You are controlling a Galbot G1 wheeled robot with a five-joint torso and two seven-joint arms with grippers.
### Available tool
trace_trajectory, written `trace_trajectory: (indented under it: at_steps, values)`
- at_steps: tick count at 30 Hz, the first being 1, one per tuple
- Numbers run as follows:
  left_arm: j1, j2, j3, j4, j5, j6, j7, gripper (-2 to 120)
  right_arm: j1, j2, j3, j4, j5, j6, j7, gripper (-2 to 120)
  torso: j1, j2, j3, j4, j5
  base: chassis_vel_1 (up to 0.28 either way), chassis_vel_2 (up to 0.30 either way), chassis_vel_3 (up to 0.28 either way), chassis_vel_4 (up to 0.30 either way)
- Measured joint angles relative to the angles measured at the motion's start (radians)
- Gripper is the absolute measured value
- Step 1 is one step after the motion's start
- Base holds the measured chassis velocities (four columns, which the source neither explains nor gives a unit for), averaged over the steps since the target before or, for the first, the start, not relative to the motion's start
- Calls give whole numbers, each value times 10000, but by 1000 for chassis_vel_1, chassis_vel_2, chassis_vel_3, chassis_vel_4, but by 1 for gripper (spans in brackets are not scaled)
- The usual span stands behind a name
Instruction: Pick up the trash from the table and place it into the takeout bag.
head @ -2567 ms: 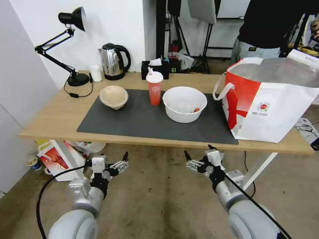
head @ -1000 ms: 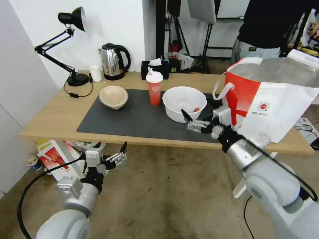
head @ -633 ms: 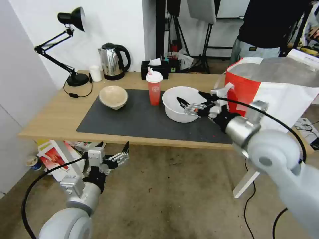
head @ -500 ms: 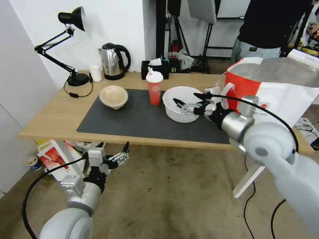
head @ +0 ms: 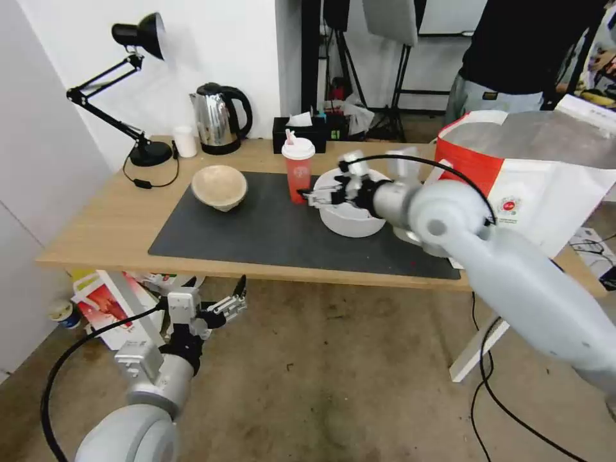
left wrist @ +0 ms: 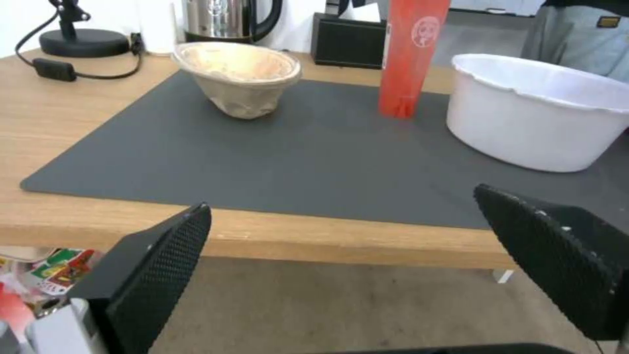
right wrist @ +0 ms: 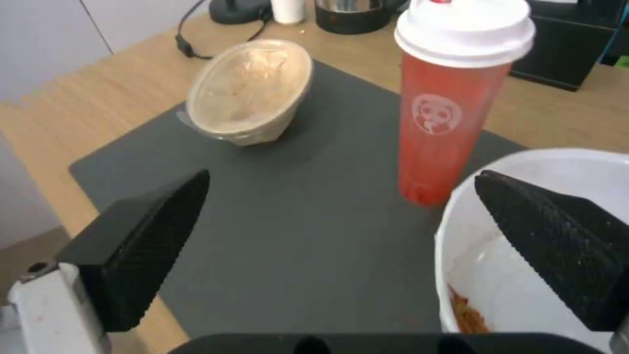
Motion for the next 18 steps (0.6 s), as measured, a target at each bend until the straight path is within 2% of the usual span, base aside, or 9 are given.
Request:
trace_trajectory:
  at_steps: [7, 9, 18]
  values:
    - [-29, -24, 19, 41, 51, 7, 37, 100, 832, 246, -1097, -541, -89, 11, 614, 100, 0, 0, 0, -2, 2, 0, 0, 0, 0]
    - [-67, -23, 30, 65, 68, 10, 40, 100, 1257, 116, -1725, -658, -86, 16, 790, 100, -1, 0, -1, 0, 2, 0, 0, 0, 0]
    - [-61, -18, 52, 67, 217, 155, 67, 100, 1961, -428, -2646, -877, 52, 34, 772, 100, 0, 3, -1, -1, 3, 0, 0, 0, 0]
